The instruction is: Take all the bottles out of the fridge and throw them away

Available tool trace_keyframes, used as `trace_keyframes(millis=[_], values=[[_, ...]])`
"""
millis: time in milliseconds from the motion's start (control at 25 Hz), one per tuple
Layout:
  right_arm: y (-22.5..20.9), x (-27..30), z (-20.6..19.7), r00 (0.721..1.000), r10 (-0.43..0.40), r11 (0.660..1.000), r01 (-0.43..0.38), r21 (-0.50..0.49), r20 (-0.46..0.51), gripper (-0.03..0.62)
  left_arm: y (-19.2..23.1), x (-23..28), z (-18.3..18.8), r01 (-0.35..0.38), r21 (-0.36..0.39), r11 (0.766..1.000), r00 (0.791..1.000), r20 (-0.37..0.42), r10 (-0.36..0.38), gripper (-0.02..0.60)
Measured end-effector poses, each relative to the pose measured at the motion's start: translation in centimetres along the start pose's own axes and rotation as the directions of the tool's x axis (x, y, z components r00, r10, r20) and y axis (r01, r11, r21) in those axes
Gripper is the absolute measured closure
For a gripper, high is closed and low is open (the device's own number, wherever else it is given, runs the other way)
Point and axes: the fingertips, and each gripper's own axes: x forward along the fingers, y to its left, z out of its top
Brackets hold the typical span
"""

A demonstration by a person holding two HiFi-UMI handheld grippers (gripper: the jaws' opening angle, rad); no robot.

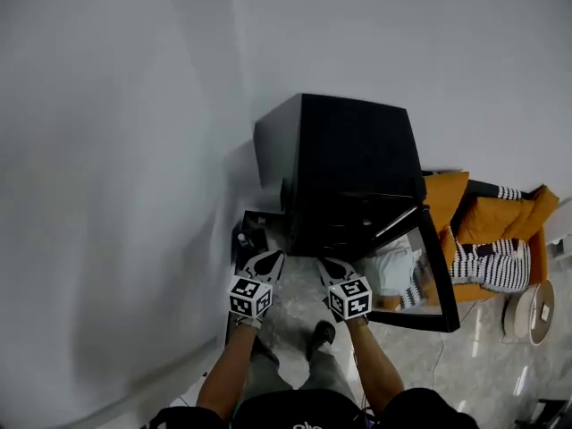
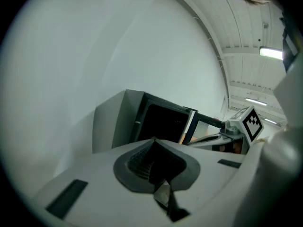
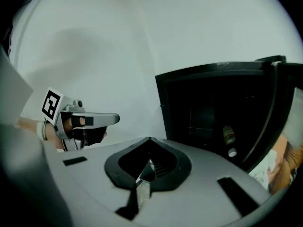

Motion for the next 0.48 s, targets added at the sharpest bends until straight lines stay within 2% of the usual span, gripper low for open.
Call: trace_keyframes(millis=[240, 480], values=[[-3.1, -9.0, 1.9, 0.993, -0.108, 0.994, 0.107, 0.034, 0.045, 0.585, -7.8, 2.6, 4.0, 0.116, 0.048, 0.992, 0.993, -0.009, -0.116, 0.575], [-7.0, -15.4, 2.0, 0.968, -0.232, 0.971, 0.225, 0.086, 0.094, 0.585, -12.9, 6.3, 6.1, 0.2, 0.086, 0.976, 0.98, -0.002, -0.2, 0.575]])
